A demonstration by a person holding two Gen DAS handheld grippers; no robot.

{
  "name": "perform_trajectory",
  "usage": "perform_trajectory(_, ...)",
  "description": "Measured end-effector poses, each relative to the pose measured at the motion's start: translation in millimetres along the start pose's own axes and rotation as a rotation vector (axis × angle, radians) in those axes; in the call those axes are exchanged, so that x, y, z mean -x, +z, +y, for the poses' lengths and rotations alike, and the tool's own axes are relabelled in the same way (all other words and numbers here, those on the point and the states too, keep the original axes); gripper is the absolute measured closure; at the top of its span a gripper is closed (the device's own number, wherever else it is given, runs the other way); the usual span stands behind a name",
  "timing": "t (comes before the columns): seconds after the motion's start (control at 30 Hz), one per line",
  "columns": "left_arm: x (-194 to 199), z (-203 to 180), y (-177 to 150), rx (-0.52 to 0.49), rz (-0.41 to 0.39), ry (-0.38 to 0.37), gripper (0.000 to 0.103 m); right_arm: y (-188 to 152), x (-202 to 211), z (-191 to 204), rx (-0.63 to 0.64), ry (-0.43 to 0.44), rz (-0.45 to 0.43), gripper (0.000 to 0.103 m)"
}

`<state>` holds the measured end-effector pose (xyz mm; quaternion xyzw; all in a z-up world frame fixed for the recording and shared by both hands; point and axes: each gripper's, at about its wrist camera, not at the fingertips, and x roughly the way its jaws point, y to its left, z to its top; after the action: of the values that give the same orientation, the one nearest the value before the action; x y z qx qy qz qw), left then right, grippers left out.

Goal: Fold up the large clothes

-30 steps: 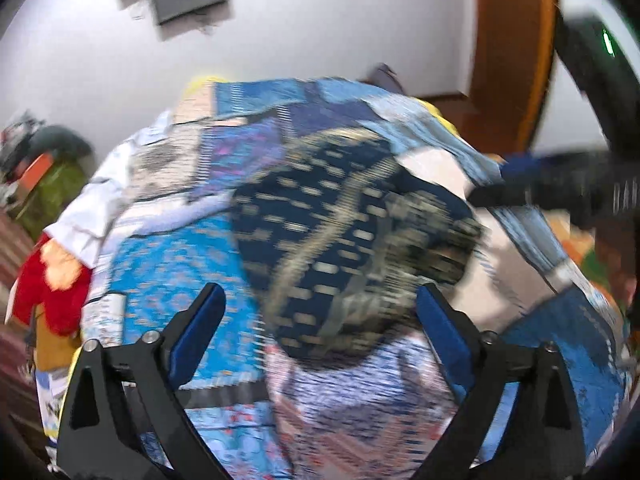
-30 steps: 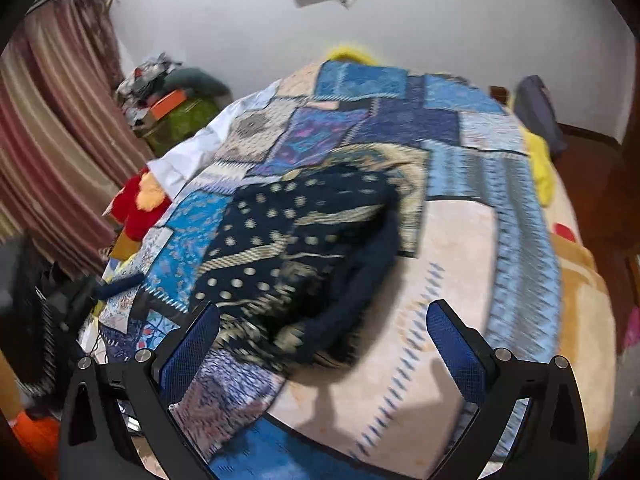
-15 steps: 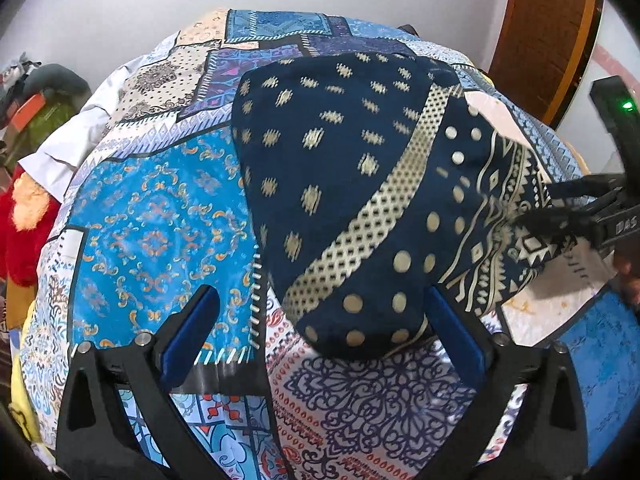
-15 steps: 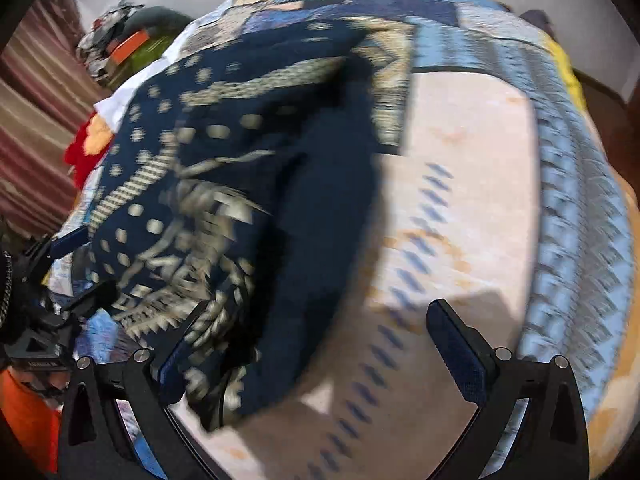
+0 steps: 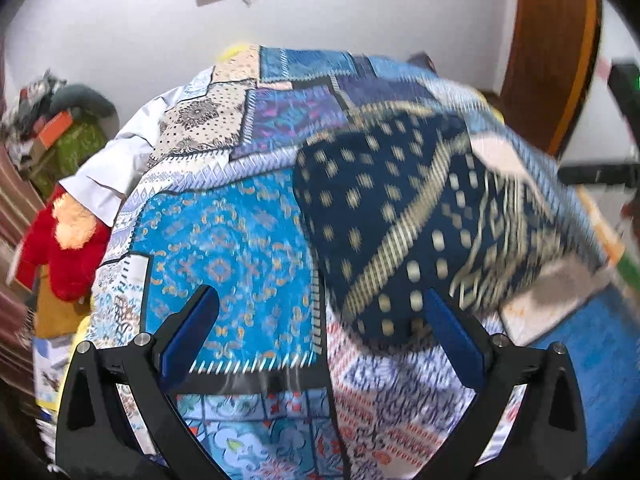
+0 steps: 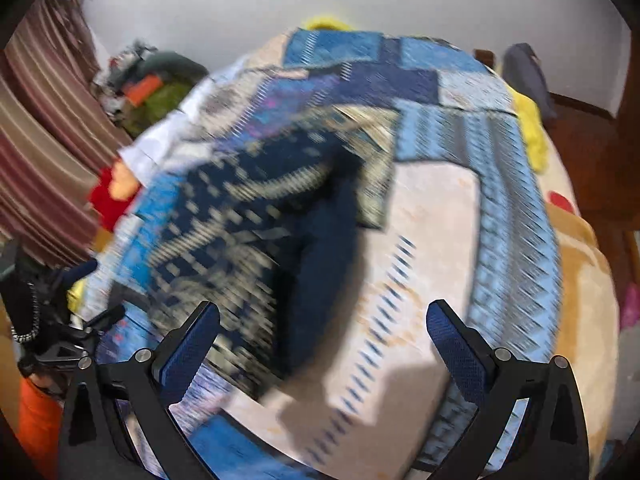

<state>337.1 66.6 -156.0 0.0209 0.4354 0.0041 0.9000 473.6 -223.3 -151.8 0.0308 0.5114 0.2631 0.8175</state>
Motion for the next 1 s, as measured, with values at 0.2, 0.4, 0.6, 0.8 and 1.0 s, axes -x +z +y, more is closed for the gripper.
perform_trajectory(0.2,-56,29,24,0.201,0.128,-0.199,0.0,18,-53,18,-0.017,0.082,0.112,0.0)
perform_trajectory(0.4,-118,35,32,0.346,0.195,-0.388,0.0,26,-123,-3,-0.087,0.119,0.246,0.0)
perform_trajectory(0.6,-159,29,45,0.367,0.217,-0.471,0.0,44,-145,11,-0.01,0.165,0.214,0.0)
perform_trajectory(0.8,-171,32,50,0.376,0.207,-0.476,0.01,52,-165,7,-0.056,0.282,0.208,0.027)
perform_trajectory(1.0,-143,28,53,0.307,0.161,-0.437,0.032,51,-155,12,-0.075,0.33,0.192,0.06)
